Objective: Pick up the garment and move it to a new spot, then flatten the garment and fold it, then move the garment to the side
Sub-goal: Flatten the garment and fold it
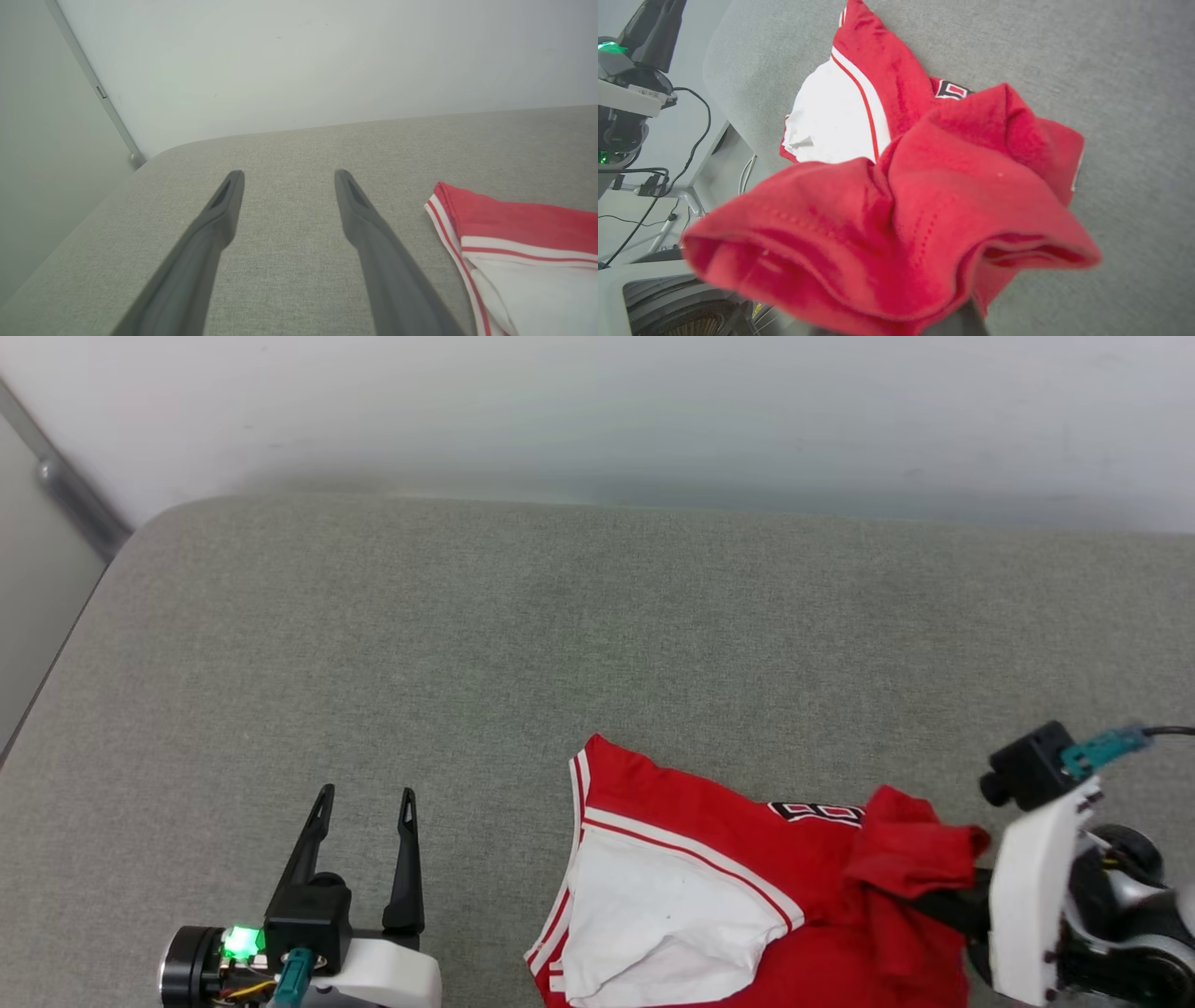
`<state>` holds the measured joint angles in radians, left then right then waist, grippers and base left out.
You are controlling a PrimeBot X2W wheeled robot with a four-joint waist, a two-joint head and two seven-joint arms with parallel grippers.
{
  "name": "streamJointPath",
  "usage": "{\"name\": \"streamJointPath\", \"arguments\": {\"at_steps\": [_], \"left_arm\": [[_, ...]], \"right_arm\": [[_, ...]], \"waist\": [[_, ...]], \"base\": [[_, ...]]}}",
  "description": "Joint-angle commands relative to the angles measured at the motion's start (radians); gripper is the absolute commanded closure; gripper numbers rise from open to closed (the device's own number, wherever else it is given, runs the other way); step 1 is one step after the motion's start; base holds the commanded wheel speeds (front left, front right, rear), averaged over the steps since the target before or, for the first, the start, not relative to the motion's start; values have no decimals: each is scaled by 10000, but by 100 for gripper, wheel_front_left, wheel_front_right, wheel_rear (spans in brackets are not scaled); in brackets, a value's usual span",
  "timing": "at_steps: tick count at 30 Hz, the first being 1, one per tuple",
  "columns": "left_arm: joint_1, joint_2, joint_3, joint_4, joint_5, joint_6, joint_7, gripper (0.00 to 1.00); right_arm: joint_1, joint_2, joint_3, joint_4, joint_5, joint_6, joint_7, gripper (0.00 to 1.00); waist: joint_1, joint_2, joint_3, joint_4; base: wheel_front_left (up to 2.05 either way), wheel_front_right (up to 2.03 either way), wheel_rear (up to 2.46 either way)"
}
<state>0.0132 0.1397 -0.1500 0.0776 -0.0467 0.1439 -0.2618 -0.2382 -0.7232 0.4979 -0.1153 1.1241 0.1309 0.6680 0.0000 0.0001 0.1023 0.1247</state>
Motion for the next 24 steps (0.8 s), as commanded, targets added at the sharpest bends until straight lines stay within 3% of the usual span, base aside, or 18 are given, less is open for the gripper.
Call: {"name": "streamJointPath", "arguments": {"at_steps": [1,8,9,11,18,24], "left_arm": [[-152,-66,30,21,69,-38,-41,0],[-450,-180,126,49,144,-183,-39,0],[-592,-268,158,95,164,-235,-33,0],[-680,-328,148,107,184,-269,-33,0],[-844,-456,142,195,205,-358,-31,0],[-719,-499,239,243,226,-359,-33,0]], "right_arm": [[-481,336,287,97,-299,-2,81,100],[-2427,1932,2167,1226,-1270,-2,338,100],[-3448,2732,3095,2352,-1744,-2,86,100],[-3812,3069,3553,2964,-1923,-2,0,100],[-4423,3635,5127,5025,-2398,-4,-514,100],[-4515,3623,5766,5517,-2146,-6,-1270,100]], "waist": [[0,-1,111,63],[0,-1,464,285],[0,-1,683,389],[0,-1,788,459],[0,-1,1023,644],[0,-1,947,559]], "base": [[0,0,0],[0,0,0],[0,0,0],[0,0,0],[0,0,0],[0,0,0]]}}
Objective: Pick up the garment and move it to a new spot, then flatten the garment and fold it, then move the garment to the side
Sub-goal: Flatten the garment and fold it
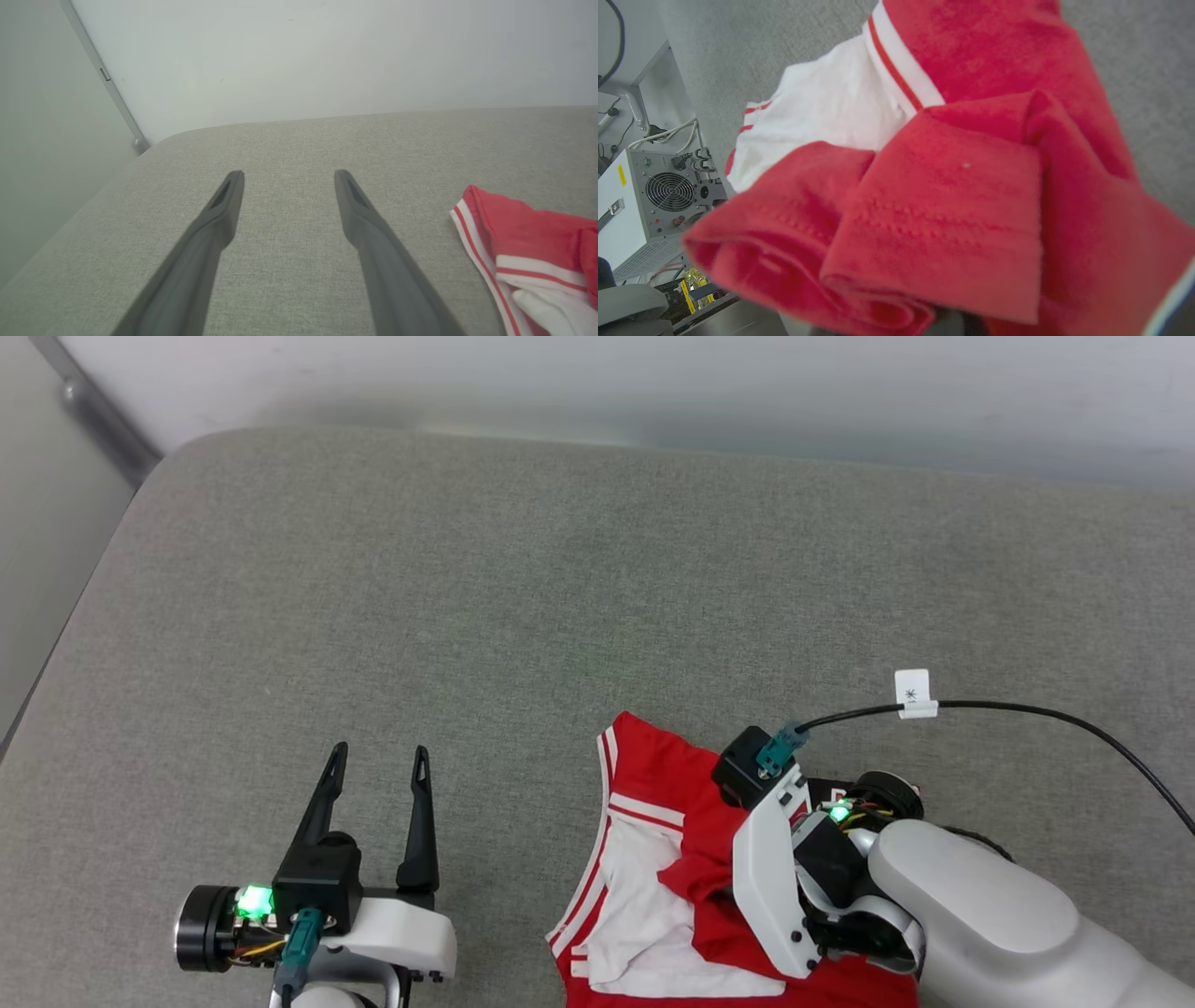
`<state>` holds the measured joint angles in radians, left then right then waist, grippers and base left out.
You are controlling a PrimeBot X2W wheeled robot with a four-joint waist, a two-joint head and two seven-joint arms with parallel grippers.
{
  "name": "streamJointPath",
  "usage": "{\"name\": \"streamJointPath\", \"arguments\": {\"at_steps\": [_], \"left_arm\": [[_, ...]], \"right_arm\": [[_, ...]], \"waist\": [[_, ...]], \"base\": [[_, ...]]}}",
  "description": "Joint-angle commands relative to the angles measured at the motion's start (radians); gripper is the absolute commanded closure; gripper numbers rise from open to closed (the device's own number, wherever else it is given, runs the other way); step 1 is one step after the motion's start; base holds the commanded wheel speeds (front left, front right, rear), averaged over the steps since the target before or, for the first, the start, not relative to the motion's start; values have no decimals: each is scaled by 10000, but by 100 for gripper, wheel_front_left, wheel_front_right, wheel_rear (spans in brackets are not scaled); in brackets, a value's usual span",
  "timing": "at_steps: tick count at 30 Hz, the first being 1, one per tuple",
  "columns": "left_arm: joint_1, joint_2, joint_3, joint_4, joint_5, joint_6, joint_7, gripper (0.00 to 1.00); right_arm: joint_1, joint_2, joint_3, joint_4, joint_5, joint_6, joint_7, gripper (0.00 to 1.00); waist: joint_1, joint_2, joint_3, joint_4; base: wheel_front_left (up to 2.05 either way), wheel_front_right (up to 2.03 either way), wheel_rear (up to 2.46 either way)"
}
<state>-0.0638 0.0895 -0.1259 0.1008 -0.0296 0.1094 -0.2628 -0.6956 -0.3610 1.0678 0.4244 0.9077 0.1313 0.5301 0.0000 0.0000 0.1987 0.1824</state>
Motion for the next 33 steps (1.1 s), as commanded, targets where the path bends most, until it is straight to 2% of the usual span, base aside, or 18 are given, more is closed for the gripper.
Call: {"name": "streamJointPath", "arguments": {"at_steps": [1,2,5,9,12,15,21,24,26,27,33], "left_arm": [[107,10,23,31,61,-31,-22,0],[150,16,48,49,74,-40,-22,0],[213,50,87,100,104,-84,-23,0],[447,103,178,107,124,-89,-22,0],[563,146,234,69,141,-67,-22,0],[725,182,291,35,143,-77,-22,0],[912,229,349,3,165,-127,-22,0],[977,238,375,-21,167,-144,-22,0],[989,239,389,-36,166,-159,-22,0],[1056,235,405,-51,153,-189,-22,0],[1167,215,387,-78,186,-184,-22,0]], "right_arm": [[-19,-75,132,59,53,-11,-128,64],[-117,-168,177,-79,67,-11,-394,0],[-275,-557,171,-659,65,-9,-1331,0],[-139,-1323,-407,-1478,-190,-9,-2718,0],[230,-1754,-1443,-1730,-666,-8,-3825,0],[749,-1842,-2921,-1546,-1464,-8,-5049,0],[2364,-1174,-6195,-861,-3490,-8,-7119,0],[3269,-608,-7641,-970,-4493,-8,-7641,0],[3873,-202,-8456,-1237,-5084,-8,-7807,0],[4783,509,-9428,-1842,-5822,-8,-7914,0],[6358,1688,-10393,-3100,-6865,-8,-7946,0]], "waist": [[0,0,-73,-58],[0,0,-132,-100],[0,0,-360,-214],[0,0,-706,-429],[0,0,-923,-605],[0,0,-1107,-778],[0,0,-1364,-942],[0,0,-1435,-985],[0,0,-1471,-1008],[0,0,-1533,-1042],[0,0,-1684,-1088]], "base": [[0,0,0],[0,0,0],[0,0,0],[0,0,0],[0,0,0],[0,0,0],[0,0,0],[0,0,0],[0,0,0],[0,0,0],[0,0,0]]}}
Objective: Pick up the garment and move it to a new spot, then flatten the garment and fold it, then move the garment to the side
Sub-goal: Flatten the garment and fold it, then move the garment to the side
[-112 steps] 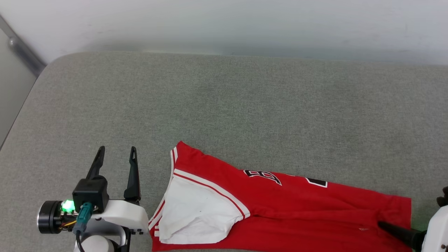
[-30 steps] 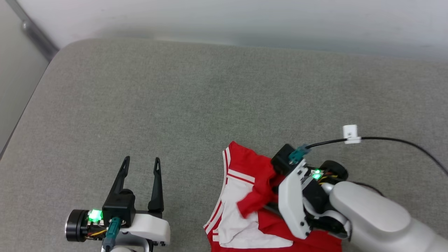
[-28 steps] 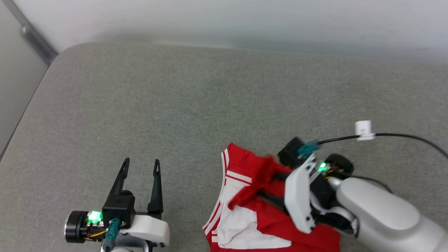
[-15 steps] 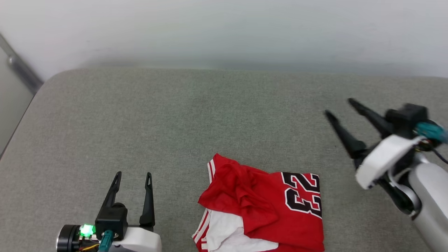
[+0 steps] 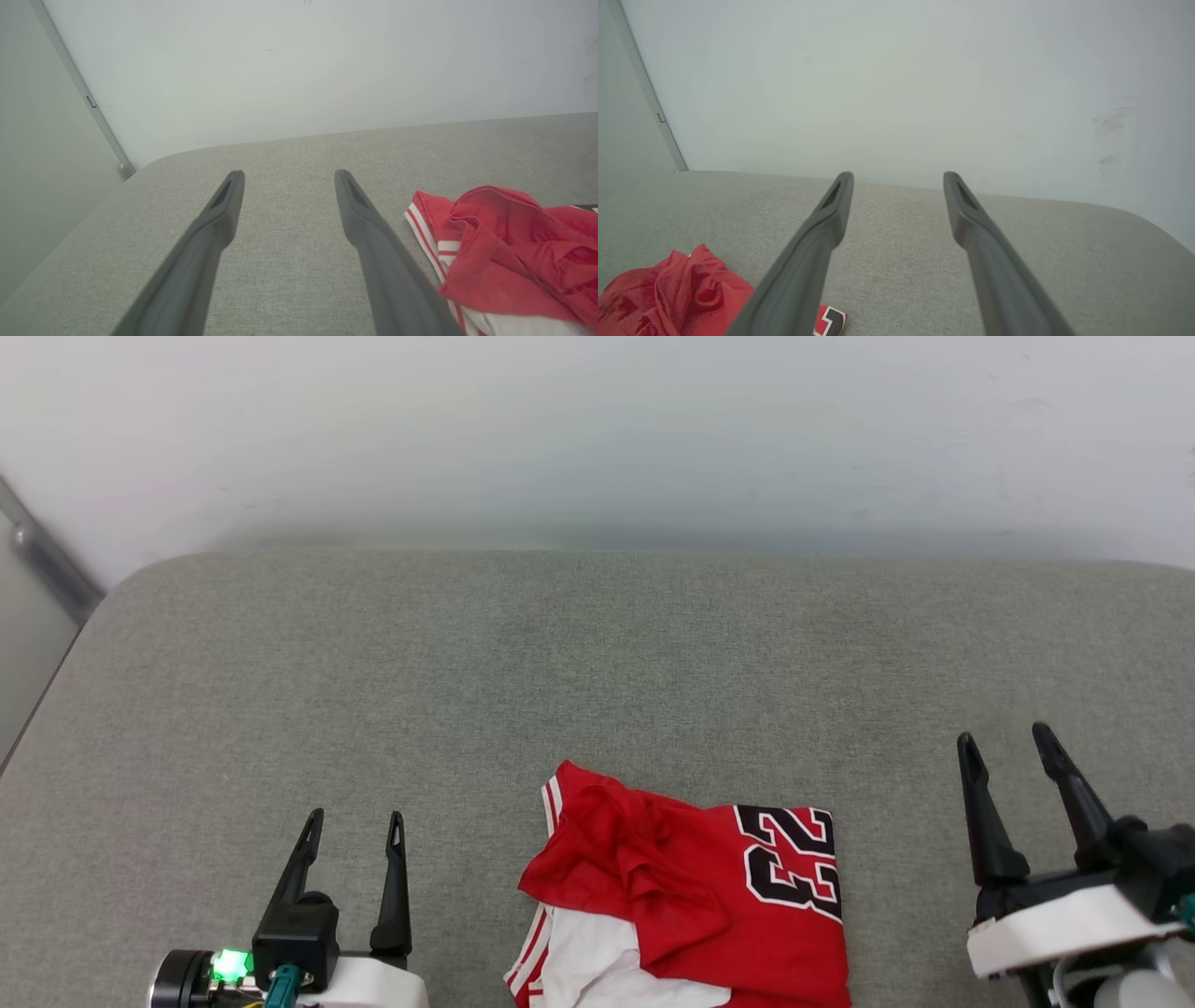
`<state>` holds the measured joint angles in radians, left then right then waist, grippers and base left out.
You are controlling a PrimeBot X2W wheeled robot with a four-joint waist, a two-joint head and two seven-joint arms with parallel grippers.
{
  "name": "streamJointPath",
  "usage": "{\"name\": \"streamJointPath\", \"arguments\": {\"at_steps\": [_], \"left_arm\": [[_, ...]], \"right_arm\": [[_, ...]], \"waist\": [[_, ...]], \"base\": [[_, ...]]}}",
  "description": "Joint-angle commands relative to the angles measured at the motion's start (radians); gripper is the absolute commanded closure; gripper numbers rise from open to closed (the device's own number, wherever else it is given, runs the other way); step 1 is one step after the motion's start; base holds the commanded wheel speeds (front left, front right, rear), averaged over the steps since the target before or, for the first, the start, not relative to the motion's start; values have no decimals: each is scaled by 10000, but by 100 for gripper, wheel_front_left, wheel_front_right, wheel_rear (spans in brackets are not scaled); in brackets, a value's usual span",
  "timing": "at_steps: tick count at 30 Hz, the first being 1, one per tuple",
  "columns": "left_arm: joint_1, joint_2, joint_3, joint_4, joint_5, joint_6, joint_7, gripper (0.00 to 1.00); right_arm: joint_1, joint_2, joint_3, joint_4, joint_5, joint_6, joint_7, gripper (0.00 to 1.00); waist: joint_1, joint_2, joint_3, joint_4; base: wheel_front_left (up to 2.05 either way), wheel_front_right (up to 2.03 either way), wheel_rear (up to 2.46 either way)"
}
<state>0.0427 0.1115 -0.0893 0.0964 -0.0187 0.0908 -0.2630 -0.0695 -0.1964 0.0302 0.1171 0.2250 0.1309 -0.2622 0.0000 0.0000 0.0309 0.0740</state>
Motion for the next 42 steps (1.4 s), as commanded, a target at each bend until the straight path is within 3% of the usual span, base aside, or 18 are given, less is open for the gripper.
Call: {"name": "streamJointPath", "arguments": {"at_steps": [1,9,21,24,29,33,38,40,41,42], "left_arm": [[114,-8,25,-41,80,0,-20,0],[288,-26,37,-107,63,-19,-20,0],[382,-46,23,-104,68,-68,-20,0],[385,-56,22,-121,51,-66,-20,0],[387,-83,9,-111,37,-70,-20,0],[226,-100,-15,-126,28,-73,-20,0],[151,-128,-19,-147,9,-85,-20,0],[95,-140,-26,-161,18,-76,-20,0],[95,-140,-26,-161,18,-76,-20,0],[86,-142,-31,-171,19,-71,-20,0]], "right_arm": [[295,209,-136,-216,-108,-4,-26,0],[1489,1035,-770,-933,-529,-4,-29,0],[1731,1372,-1146,-1106,-675,-4,-31,0],[1228,1110,-1200,-1253,-700,-4,-31,0],[-134,-94,-798,-1386,-537,-2,293,0],[-1389,-1429,342,-1345,321,-4,2182,0],[-2529,-2958,1952,-1330,2829,-6,6232,0],[-2817,-3356,2286,-1257,3910,-6,7717,0],[-2817,-3356,2286,-1257,3910,-6,7717,0],[-2877,-3511,2420,-1196,4429,-6,8412,0]], "waist": [[0,0,-21,-8],[0,0,-154,30],[0,0,-278,131],[0,0,-271,127],[0,0,-198,107],[0,0,-45,143],[0,0,104,186],[0,0,191,220],[0,0,191,220],[0,0,242,235]], "base": [[0,0,0],[0,0,0],[0,0,0],[0,0,0],[0,0,0],[0,0,0],[0,0,0],[0,0,0],[0,0,0],[0,0,0]]}}
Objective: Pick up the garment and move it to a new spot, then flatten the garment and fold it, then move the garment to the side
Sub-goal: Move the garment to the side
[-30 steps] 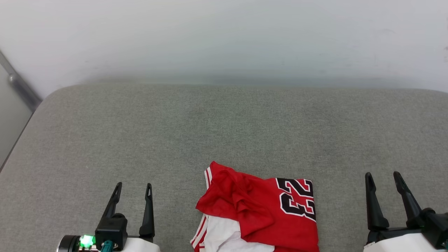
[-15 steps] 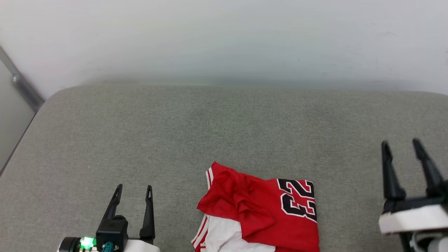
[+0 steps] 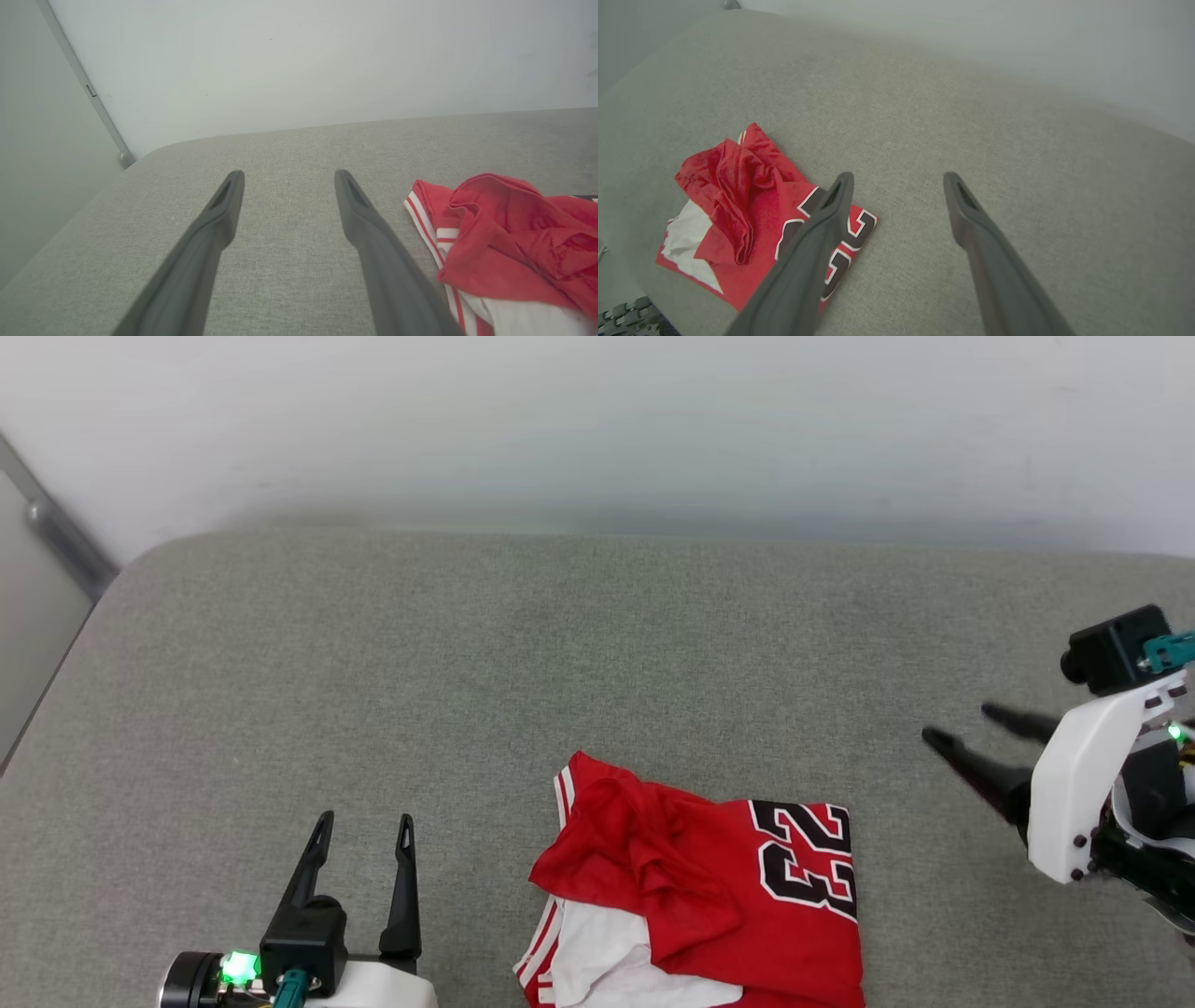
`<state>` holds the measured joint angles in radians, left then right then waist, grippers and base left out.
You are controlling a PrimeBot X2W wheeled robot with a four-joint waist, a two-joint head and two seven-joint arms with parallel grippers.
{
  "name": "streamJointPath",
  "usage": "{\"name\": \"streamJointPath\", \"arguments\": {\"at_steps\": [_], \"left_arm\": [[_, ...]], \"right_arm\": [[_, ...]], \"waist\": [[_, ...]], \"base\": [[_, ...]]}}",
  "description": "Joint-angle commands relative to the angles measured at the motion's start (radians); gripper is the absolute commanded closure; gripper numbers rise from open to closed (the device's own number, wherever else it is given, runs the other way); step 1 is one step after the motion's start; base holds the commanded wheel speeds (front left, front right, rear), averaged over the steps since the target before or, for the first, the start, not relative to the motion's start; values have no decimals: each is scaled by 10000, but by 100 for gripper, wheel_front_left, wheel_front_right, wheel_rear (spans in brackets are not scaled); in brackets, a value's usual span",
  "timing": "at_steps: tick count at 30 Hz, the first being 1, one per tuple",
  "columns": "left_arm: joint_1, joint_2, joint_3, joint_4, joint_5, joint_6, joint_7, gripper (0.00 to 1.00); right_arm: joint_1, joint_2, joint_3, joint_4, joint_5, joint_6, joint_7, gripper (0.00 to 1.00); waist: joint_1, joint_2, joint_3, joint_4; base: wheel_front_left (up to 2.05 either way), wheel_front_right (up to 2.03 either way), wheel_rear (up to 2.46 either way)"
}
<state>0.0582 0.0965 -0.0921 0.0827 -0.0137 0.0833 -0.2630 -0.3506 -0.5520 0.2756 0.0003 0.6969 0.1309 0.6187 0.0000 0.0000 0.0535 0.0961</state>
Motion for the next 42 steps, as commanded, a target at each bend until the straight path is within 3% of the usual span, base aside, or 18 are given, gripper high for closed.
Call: {"name": "streamJointPath", "arguments": {"at_steps": [1,5,9,21,28,29,30,31,37,42], "left_arm": [[-81,2,-7,-39,-32,8,-20,0],[-296,-31,-58,-84,-13,-10,-20,0],[-532,-68,-115,-111,-17,-58,-20,0],[-1311,-191,-282,-46,23,-95,-20,0],[-1508,-260,-406,-11,-7,-83,-20,0],[-1509,-264,-408,-3,-15,-68,-20,0],[-1512,-268,-402,0,-25,-55,-20,0],[-1504,-275,-395,3,-32,-43,-20,0],[-1200,-251,-293,101,-43,-9,-20,0],[-852,-179,-117,44,-53,40,-20,0]], "right_arm": [[-93,-38,53,86,275,-4,277,0],[-43,-322,265,454,1623,-4,2131,0],[265,-176,456,864,2271,-4,2806,0],[320,955,1327,2493,3053,-7,2336,0],[519,1146,2769,3496,2734,-13,2071,0],[501,1124,2932,3537,2739,-15,1984,52],[469,1110,3016,3546,2786,-15,1804,92],[386,1084,3088,3544,2869,-13,1685,100],[-417,606,3381,2958,3138,-10,727,100],[-1230,-68,3903,1980,3096,-4,280,100]], "waist": [[0,0,66,29],[0,0,364,127],[0,0,777,285],[0,0,1808,768],[0,0,2042,1018],[0,0,2046,1039],[0,0,2042,1051],[0,0,2026,1063],[0,0,1616,978],[0,0,1134,478]], "base": [[0,0,0],[0,0,0],[0,0,0],[0,0,0],[0,0,0],[0,0,0],[0,0,0],[0,0,0],[0,0,0],[0,0,0]]}}
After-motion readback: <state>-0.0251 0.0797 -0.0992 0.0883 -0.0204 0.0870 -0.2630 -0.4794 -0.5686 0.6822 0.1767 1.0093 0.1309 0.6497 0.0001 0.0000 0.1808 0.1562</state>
